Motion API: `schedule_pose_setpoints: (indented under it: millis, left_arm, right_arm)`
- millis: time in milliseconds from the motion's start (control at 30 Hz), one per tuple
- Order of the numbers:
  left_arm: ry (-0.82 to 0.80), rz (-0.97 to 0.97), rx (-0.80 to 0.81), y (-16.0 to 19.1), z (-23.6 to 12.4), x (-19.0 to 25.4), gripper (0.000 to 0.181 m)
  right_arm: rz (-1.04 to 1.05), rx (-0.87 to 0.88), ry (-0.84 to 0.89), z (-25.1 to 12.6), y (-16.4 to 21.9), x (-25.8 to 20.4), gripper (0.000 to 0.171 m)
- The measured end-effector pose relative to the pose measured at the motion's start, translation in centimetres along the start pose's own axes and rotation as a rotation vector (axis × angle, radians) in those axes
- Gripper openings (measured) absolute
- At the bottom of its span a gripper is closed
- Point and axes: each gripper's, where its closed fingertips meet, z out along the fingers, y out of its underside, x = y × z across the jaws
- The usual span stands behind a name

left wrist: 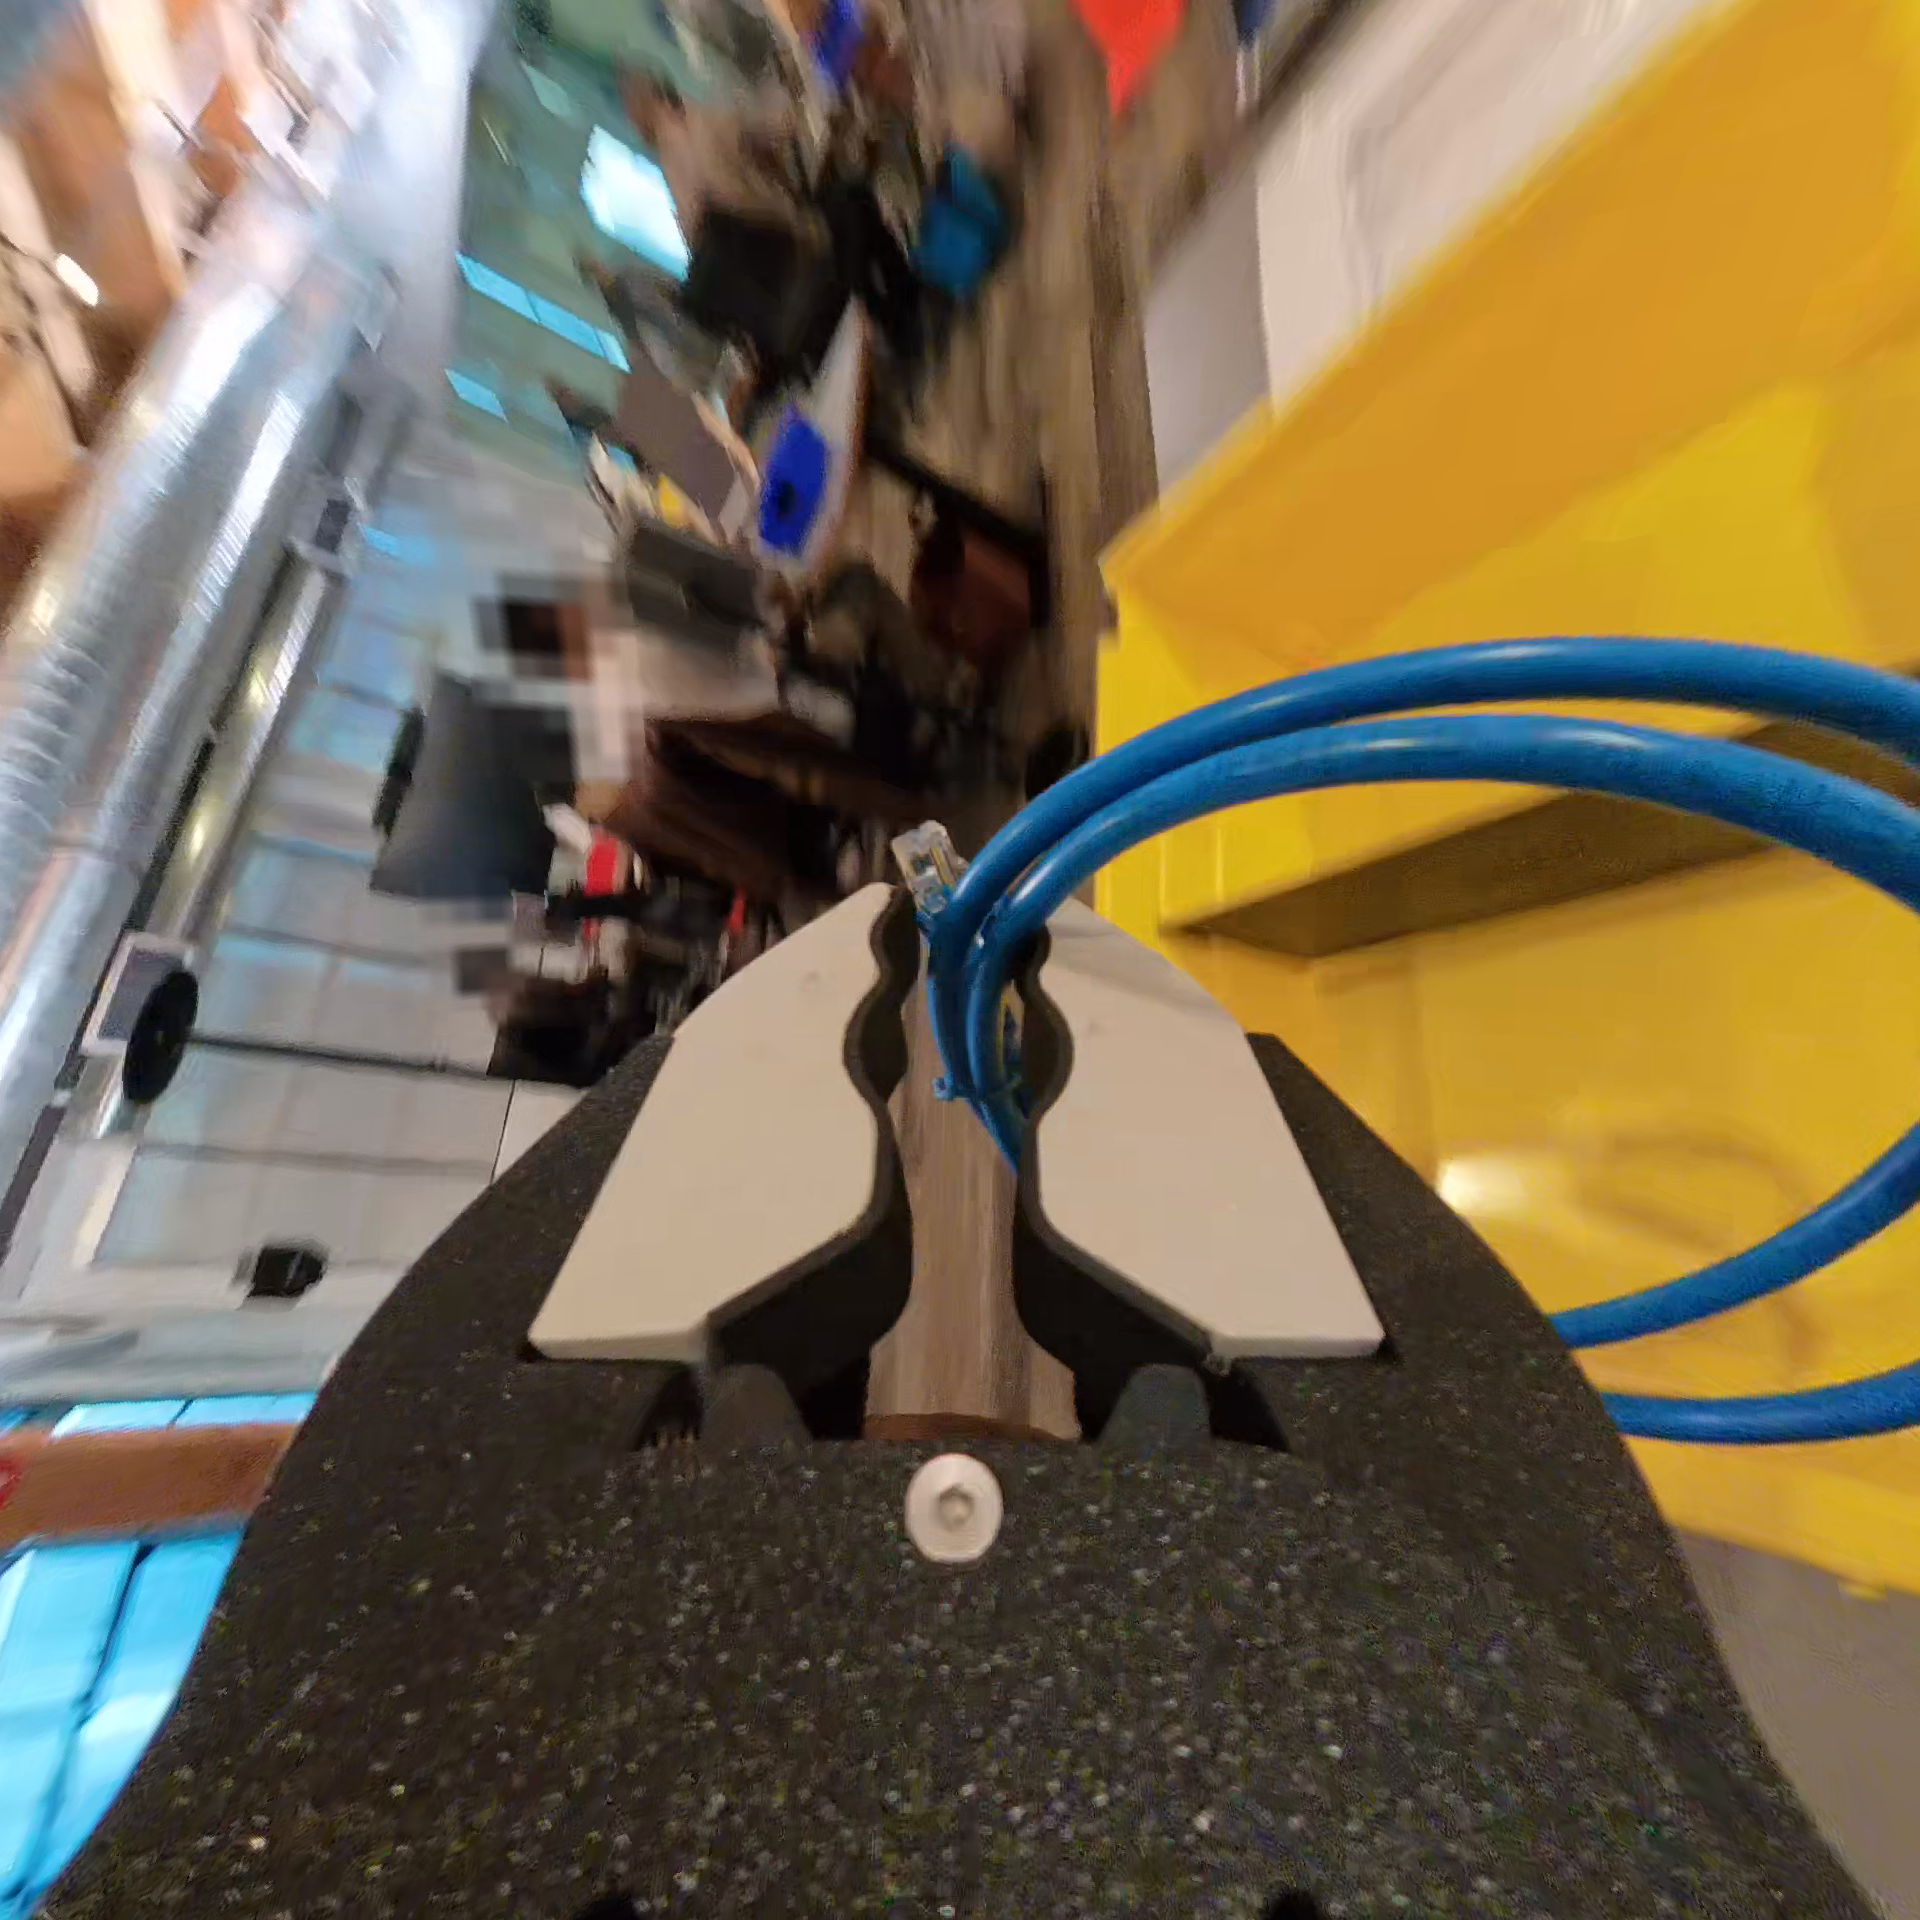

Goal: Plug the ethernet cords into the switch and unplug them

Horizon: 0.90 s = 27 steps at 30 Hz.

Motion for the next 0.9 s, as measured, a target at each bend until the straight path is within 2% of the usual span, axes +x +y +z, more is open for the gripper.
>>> schedule_pose_setpoints:
  millis: [33, 167, 267, 433, 567, 667, 767, 900]
  left_arm:
    - [-0.003, -0.041, 0.109, -2.6, -2.2, -0.9, 0.018]
    - [0.216, -0.235, 0.66, -14.6, -11.8, 0.0, 0.018]
    - [0.396, -0.365, 1.035, -22.0, -17.7, 2.3, 0.017]
    - [0.765, -0.558, 1.449, -30.6, -22.9, 10.3, 0.018]
    - [1.063, -0.649, 1.622, -33.1, -24.6, 18.6, 0.018]
    - [1.272, -0.744, 1.599, -33.2, -24.5, 22.6, 0.018]
    - [1.318, -0.708, 1.581, -32.5, -24.5, 24.6, 0.018]
    - [1.376, -0.684, 1.594, -31.8, -24.9, 24.8, 0.018]
  right_arm:
    - [-0.003, -0.001, 0.001, 0.0, 0.0, 0.0, 0.029]
    - [-0.016, -0.002, 0.01, 0.1, -0.3, 0.0, 0.029]
    - [-0.032, -0.013, 0.015, 0.2, -0.1, -0.1, 0.029]
    - [-0.065, -0.034, 0.023, 0.5, 0.4, -0.4, 0.028]
    - [-0.075, -0.046, 0.036, 0.5, 1.0, -0.2, 0.028]
    - [-0.063, -0.048, 0.047, 0.5, 1.4, 0.2, 0.028]
    - [-0.053, -0.056, 0.071, 0.4, 1.6, 0.7, 0.028]
    - [-0.056, -0.055, 0.101, 0.3, 1.4, 1.2, 0.028]
